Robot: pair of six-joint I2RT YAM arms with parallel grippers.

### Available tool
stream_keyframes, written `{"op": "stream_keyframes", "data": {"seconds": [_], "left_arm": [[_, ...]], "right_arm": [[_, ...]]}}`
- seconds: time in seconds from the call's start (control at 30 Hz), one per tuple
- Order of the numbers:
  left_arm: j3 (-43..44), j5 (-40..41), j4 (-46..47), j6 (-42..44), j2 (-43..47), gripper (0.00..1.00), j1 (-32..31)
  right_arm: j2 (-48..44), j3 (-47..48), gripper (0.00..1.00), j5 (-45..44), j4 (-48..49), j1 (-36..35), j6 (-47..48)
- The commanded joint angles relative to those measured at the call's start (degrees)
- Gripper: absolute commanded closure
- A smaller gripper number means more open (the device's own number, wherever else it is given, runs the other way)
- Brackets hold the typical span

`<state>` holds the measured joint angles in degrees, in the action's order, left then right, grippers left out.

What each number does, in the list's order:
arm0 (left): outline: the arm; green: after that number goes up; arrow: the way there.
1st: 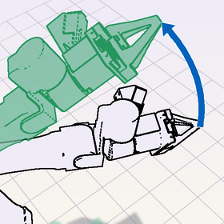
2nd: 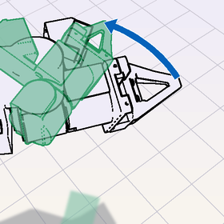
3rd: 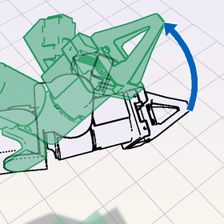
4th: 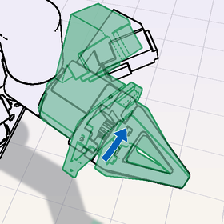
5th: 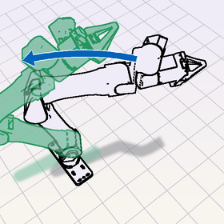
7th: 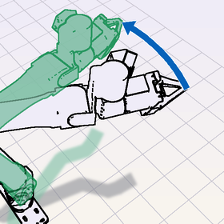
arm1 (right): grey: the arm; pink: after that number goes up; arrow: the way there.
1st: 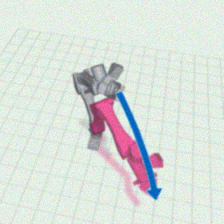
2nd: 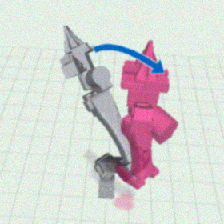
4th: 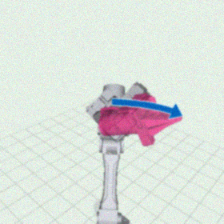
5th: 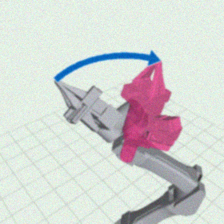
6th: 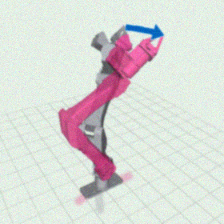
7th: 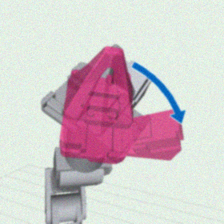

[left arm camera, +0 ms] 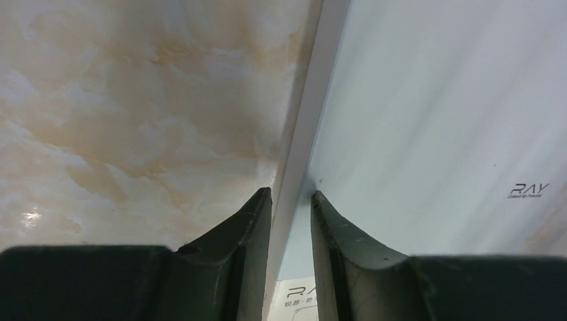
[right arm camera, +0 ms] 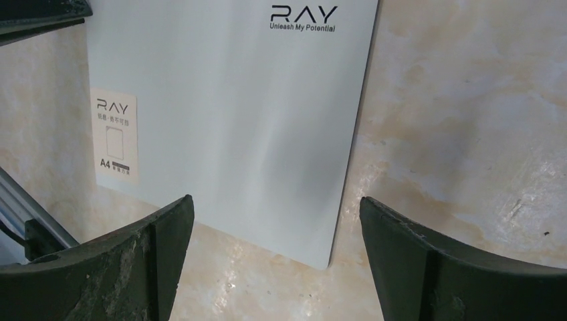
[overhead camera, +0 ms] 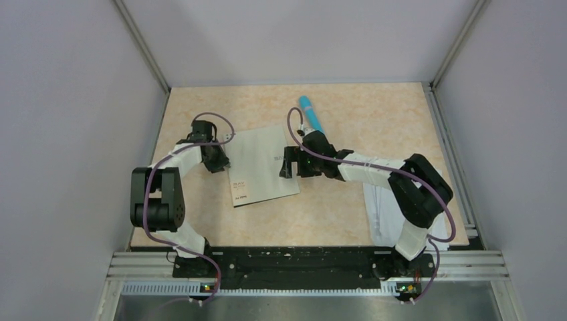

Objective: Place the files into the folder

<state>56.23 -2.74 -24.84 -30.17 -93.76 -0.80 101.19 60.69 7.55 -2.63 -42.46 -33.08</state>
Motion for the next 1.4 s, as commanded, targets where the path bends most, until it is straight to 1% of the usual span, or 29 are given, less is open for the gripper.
{"op": "stream_keyframes", "data": {"seconds": [0.0, 0.13, 0.2, 0.27, 0.33, 0.4, 0.47, 0.53, 0.6, 0.73, 0.87, 0.97, 1.1, 1.2, 1.37], "left_arm": [[-2.0, -3.0, -0.5, -2.3, 0.6, 0.68, 0.1], [-1.2, -2.0, -1.2, -4.2, 4.0, 0.67, -0.5], [2.7, 0.8, -2.2, -2.8, 4.6, 0.62, -0.4], [8.2, 2.2, -2.4, -1.4, 2.8, 0.59, -0.1], [14.1, 4.1, -2.4, -0.3, -1.6, 0.56, 0.4], [20.1, 3.2, -1.3, 1.0, -6.3, 0.55, 1.2], [25.6, 2.1, -1.7, 1.7, -11.1, 0.56, 2.7], [28.8, 0.3, -0.5, 2.0, -14.7, 0.57, 3.4], [30.6, -0.4, 2.5, 2.3, -17.6, 0.57, 3.9], [34.3, -4.7, 5.9, 2.6, -24.5, 0.59, 4.9], [38.4, -6.8, 5.5, 1.9, -30.2, 0.61, 5.3], [38.6, -7.5, 6.0, 1.2, -31.3, 0.61, 5.3], [37.4, -7.3, 6.1, -0.1, -32.0, 0.64, 5.5], [35.4, -7.4, 6.0, -1.1, -31.9, 0.69, 5.5], [30.9, -6.6, 5.8, -4.1, -30.0, 0.79, 5.4]], "right_arm": [[-5.4, -2.5, 0.08, 1.6, 1.8, 0.5, -1.6], [-10.8, -9.2, 0.08, 1.8, 5.4, -0.6, -5.5], [-13.1, -11.9, 0.08, 1.4, 7.0, -2.2, -8.0], [-14.9, -14.6, 0.08, 0.8, 10.4, -4.4, -10.1], [-15.2, -16.5, 0.10, -0.9, 13.8, -7.0, -11.7], [-14.4, -17.2, 0.12, -2.3, 16.1, -9.6, -12.6], [-12.7, -17.0, 0.18, -4.5, 17.7, -12.3, -12.5], [-11.0, -16.7, 0.25, -4.9, 20.1, -14.2, -13.2], [-9.5, -17.2, 0.29, -5.5, 23.5, -15.5, -14.5], [-5.7, -17.1, 0.30, -5.8, 29.7, -17.1, -15.9], [-0.9, -14.8, 0.28, -5.5, 33.2, -18.6, -17.1], [1.9, -13.3, 0.24, -5.6, 35.8, -19.9, -18.3], [5.9, -12.2, 0.18, -5.6, 39.8, -20.8, -21.5], [7.9, -12.3, 0.13, -7.0, 43.3, -20.8, -25.0], [9.9, -12.8, 0.10, -8.5, 45.3, -20.8, -30.6]]}}
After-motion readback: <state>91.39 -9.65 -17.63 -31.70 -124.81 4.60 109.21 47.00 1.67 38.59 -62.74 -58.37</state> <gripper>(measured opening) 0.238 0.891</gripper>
